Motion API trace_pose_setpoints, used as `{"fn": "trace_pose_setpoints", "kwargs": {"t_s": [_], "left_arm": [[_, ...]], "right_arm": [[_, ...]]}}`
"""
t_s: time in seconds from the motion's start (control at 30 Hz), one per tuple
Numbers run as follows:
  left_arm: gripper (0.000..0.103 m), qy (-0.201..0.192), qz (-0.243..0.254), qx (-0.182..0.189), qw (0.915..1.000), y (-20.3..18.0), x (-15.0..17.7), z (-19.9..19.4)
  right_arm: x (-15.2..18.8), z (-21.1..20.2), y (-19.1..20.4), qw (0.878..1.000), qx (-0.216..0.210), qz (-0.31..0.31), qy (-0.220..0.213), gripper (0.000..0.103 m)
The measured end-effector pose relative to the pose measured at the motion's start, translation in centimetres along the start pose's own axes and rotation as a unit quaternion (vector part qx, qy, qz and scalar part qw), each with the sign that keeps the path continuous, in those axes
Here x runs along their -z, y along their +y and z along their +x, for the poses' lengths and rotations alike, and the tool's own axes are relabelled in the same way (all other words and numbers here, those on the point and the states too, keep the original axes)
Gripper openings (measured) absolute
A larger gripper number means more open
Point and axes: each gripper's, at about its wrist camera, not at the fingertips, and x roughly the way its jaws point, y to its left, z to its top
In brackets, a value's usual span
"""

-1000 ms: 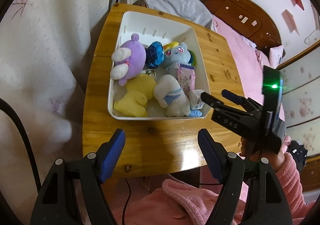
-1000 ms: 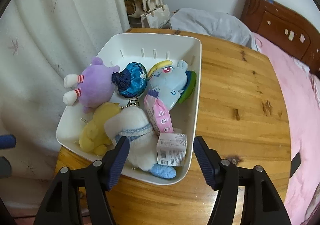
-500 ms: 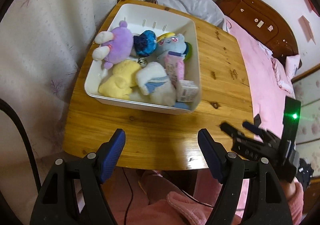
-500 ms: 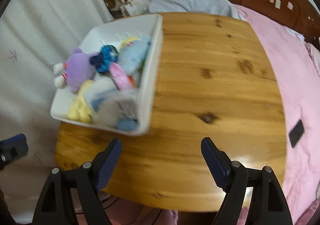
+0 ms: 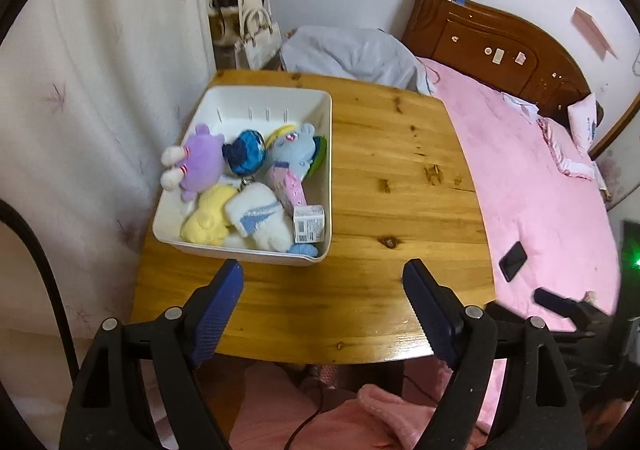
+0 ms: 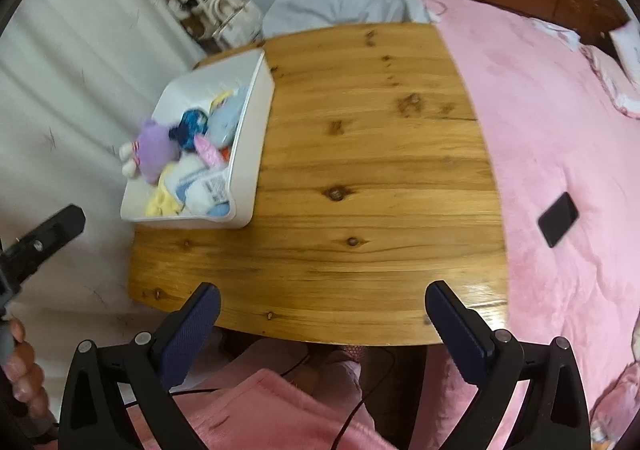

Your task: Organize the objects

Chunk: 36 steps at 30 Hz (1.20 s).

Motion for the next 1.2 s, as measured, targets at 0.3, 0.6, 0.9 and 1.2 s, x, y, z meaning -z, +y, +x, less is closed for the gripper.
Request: {"fn": "trace_pose_setpoints", "kwargs": {"t_s": [0.3,0.6,0.9,1.2], "left_arm": [[0.102,-0.073,0.003,-0.06,0.9955,-0.6,1.2,-2.5],[0.102,-0.12,0.01,-0.092,0.9885,-0.8,1.8,-4.1],[0.102,-0.121,-0.01,-0.105,0.987,0.1,2.7,-4.5],[0.102,-0.125,-0.013,-0.118,0.985,-0.3,3.4,-4.8]], "right_arm": [[0.5,-4.4,0.6,0.996,-0.007,-0.012,-0.085,0.103],[1.6,-5.4,1.9,0.992,0.027,-0.035,-0.119,0.103],[2.4,-6.8,2.7,0.985,0.034,-0.045,-0.162,0.103],[2.2,-6.1,2.9,0.987,0.021,-0.059,-0.147,0.103]]}}
